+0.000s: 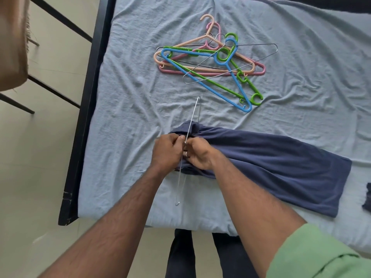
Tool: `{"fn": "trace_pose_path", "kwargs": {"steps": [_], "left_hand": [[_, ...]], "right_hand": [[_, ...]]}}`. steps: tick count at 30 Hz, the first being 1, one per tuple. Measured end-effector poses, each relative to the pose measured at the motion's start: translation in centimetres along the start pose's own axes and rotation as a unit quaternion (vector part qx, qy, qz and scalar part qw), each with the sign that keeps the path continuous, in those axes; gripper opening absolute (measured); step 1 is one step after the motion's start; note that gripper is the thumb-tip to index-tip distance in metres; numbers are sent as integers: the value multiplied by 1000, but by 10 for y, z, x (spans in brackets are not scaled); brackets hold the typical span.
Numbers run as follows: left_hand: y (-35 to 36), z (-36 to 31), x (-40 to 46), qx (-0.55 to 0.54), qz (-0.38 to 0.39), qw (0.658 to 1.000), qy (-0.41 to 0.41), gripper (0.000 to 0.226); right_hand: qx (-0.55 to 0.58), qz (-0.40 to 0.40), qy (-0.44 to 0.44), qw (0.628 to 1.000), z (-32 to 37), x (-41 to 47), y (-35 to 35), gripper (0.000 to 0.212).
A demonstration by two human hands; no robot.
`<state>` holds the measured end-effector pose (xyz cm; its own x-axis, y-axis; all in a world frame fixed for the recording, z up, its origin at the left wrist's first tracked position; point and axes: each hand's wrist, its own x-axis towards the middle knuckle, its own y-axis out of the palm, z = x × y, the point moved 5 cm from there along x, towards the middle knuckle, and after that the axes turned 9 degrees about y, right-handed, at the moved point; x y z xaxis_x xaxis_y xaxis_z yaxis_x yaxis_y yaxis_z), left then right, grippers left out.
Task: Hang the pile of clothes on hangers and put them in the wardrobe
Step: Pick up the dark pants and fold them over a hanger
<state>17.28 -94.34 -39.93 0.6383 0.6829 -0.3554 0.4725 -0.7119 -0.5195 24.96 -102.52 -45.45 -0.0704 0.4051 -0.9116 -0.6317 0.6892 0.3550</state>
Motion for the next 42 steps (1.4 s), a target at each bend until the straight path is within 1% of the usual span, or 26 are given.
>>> {"fn": "trace_pose_path", "kwargs": {"steps": [1,2,3,4,6,7,8,9,10,11,12,13,14,15,16,17,18,24,28,30,33,35,37,39,40,42], "left_hand": [[4,0,1,-20,15,1000,-2,35],[8,0,0,-40,34,999,-3,31],[13,0,-2,-60,56,997,1,25],[18,-1,-4,-70,80,994,5,21],[26,-1,-9,-103,111,988,10,20],[29,0,-11,-132,116,984,2,25],[30,2,-11,-161,109,981,-18,31],[32,4,-11,-181,89,979,-36,34],[31,9,-10,-172,55,982,-48,34],[28,16,-8,-126,14,990,-55,31],[23,24,-7,-49,-24,997,-63,26],[17,33,-7,37,-56,994,-81,26],[13,42,-8,102,-68,986,-115,35],[11,52,-10,134,-64,976,-160,50],[11,61,-12,144,-51,967,-205,64],[12,69,-14,146,-41,961,-231,73],[14,75,-13,147,-34,960,-237,73],[26,96,1,67,-10,975,-210,34],[17,93,4,51,-1,984,-170,28],[11,92,4,68,6,984,-165,27],[4,94,4,59,4,985,-165,25],[3,96,5,67,3,983,-172,26],[4,94,5,71,1,980,-185,31],[6,87,2,64,5,977,-204,44],[7,82,0,78,5,976,-204,54],[4,67,-4,179,-4,968,-178,73]], "right_hand": [[12,6,-11,1000,-2,0,-1,34],[16,-5,-25,1000,-5,2,-3,32],[21,-40,-49,998,-6,2,-6,29],[23,-94,-82,992,-7,1,-11,26],[24,-228,-154,961,-8,-2,-28,18],[35,-254,-174,951,-12,-4,-35,15],[58,-249,-177,950,-16,-9,-36,16],[72,-221,-166,958,-21,-13,-35,20],[73,-190,-153,967,-24,-16,-35,24],[67,-164,-146,973,-26,-19,-37,25],[62,-143,-146,977,-28,-19,-40,25],[65,-126,-151,978,-27,-22,-42,25],[76,-112,-152,979,-26,-22,-44,25],[88,-105,-149,979,-25,-24,-46,26],[99,-105,-146,979,-24,-24,-49,26],[113,-105,-142,978,-23,-25,-50,27],[121,-107,-138,977,-23,-27,-51,27],[186,-134,-115,967,-17,-35,-61,27],[194,-145,-124,962,-16,-53,-87,31],[201,-155,-127,959,-15,-65,-104,31],[204,-168,-127,956,-15,-80,-130,30],[206,-175,-128,954,-16,-88,-146,30],[216,-161,-125,955,-17,-93,-156,30],[209,-142,-125,959,-18,-95,-158,29],[203,-134,-126,962,-18,-95,-157,29],[197,-122,-130,964,-19,-96,-154,29]]}}
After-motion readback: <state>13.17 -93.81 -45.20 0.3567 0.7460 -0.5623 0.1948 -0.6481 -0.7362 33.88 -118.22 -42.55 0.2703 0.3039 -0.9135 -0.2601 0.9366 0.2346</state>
